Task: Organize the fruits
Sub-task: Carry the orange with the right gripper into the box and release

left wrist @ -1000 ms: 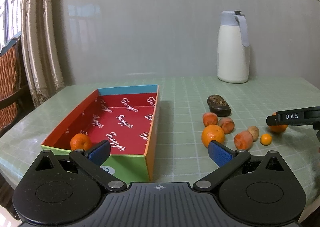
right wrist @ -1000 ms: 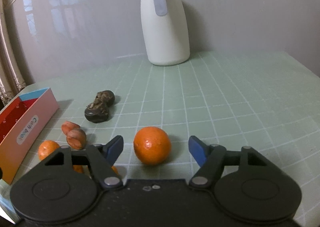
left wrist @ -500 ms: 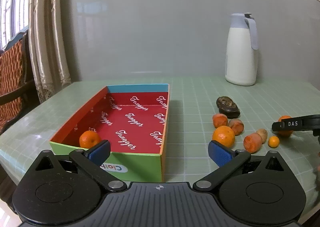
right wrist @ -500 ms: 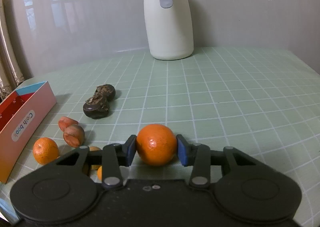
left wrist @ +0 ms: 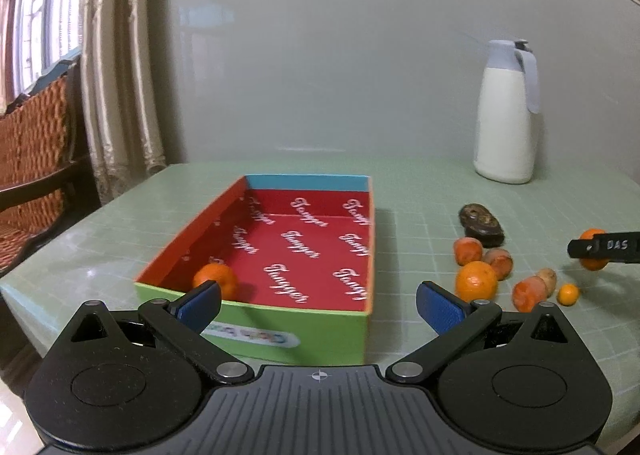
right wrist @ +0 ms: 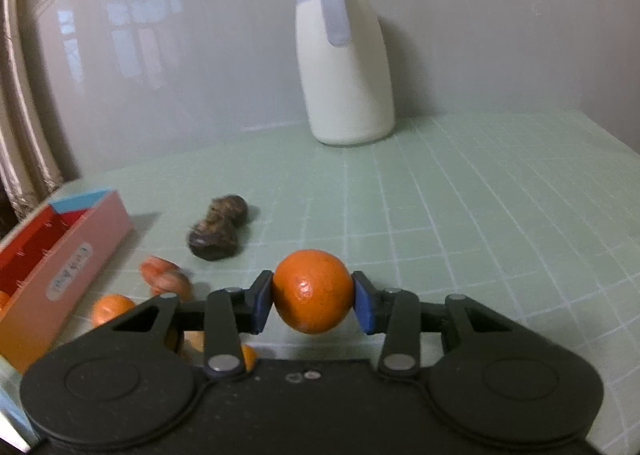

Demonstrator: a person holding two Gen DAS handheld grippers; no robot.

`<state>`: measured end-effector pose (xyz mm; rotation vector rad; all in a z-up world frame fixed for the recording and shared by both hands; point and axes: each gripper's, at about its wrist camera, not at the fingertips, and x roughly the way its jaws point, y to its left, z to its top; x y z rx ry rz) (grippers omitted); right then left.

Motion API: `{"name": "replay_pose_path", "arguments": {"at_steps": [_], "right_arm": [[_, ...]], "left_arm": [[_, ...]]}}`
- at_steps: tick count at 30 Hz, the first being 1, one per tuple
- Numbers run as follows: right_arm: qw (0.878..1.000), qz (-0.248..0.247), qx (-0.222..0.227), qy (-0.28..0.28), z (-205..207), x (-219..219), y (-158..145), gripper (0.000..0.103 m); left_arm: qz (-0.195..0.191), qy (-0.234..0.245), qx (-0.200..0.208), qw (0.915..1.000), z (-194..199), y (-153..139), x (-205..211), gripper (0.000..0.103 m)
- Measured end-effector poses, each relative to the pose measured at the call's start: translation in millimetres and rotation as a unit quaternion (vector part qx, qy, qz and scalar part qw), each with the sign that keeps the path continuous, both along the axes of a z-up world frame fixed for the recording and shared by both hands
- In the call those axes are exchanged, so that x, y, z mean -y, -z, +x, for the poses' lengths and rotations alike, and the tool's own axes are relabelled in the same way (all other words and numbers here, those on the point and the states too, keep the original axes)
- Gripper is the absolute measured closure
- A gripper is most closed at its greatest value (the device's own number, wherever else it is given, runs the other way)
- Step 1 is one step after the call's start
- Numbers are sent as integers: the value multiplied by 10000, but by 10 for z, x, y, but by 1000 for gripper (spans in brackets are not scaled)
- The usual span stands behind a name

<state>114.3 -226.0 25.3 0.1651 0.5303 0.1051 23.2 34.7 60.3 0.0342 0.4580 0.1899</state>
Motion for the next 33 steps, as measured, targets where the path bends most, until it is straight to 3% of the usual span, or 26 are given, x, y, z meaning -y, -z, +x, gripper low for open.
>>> {"name": "replay_pose_path", "arguments": {"at_steps": [8, 21, 28, 33], "right_arm": [[9962, 273, 243, -795, -38, -467, -228, 63], [9675, 251, 393, -2487, -17, -1767, -394, 63], [9573, 36, 223, -2882, -55, -2177, -324, 63], [9556, -60, 92, -2945, -67, -2232, -239, 62]], "left_arm": [[23, -491, 8, 9988, -185, -4, -348, 0], [-191, -1727, -81, 9848, -483, 135, -1124, 0], [-305, -2057, -63, 9781, -583, 173, -1379, 0], [-385, -2117, -65, 9766, -589, 195, -1456, 0]]}}
